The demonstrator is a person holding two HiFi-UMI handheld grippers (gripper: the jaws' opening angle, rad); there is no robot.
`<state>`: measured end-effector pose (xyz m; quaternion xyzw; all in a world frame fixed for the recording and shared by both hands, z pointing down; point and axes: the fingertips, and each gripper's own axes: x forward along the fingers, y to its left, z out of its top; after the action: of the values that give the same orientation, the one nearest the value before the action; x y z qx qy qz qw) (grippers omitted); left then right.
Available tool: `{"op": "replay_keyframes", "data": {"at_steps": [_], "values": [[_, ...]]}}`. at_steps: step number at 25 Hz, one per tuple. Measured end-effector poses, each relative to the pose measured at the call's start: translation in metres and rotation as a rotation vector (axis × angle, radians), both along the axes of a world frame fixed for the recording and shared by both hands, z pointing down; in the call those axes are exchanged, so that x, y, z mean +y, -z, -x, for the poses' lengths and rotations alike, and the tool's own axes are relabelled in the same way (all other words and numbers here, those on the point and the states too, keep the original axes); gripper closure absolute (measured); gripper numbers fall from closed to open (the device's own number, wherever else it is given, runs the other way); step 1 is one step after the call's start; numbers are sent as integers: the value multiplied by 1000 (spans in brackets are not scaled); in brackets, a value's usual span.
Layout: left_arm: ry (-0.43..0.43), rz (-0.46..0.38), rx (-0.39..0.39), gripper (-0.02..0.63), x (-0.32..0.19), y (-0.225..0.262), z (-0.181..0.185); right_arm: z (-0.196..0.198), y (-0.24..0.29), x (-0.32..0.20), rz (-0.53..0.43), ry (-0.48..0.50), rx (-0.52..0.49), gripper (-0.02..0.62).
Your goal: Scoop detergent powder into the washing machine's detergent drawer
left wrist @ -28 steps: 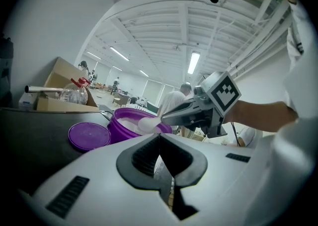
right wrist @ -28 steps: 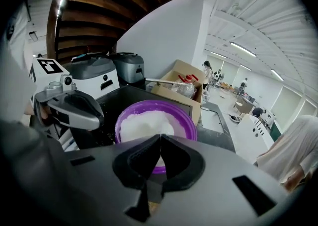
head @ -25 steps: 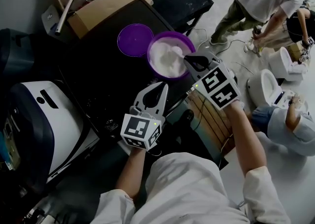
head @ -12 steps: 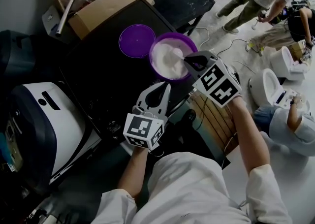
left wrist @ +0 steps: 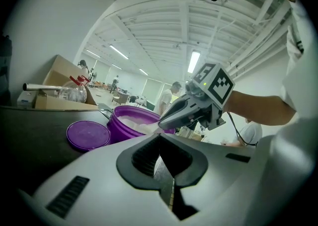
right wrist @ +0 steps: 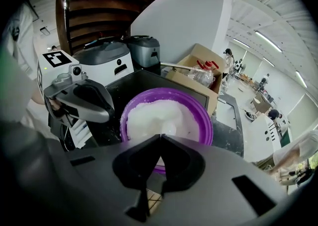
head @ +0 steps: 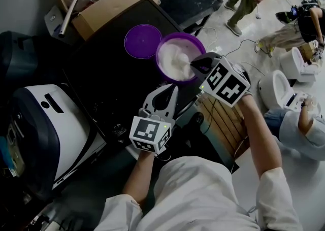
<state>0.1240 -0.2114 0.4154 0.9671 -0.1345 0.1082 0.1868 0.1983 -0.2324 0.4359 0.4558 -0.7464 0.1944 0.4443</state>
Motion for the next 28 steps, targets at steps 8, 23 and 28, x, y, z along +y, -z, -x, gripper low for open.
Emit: {"op": "replay_keyframes", "data": {"at_steps": [8,23,28], "values": [[-3,-1,0,587,2,-1,1,6,-3,6,62,14,-28,588],[-6,-1,-2,586,4,0,0,19,3,16,115,57,-92,588],[-9,-4,0,586,6,1,1,25,7,19,117,68,-125,588]]}}
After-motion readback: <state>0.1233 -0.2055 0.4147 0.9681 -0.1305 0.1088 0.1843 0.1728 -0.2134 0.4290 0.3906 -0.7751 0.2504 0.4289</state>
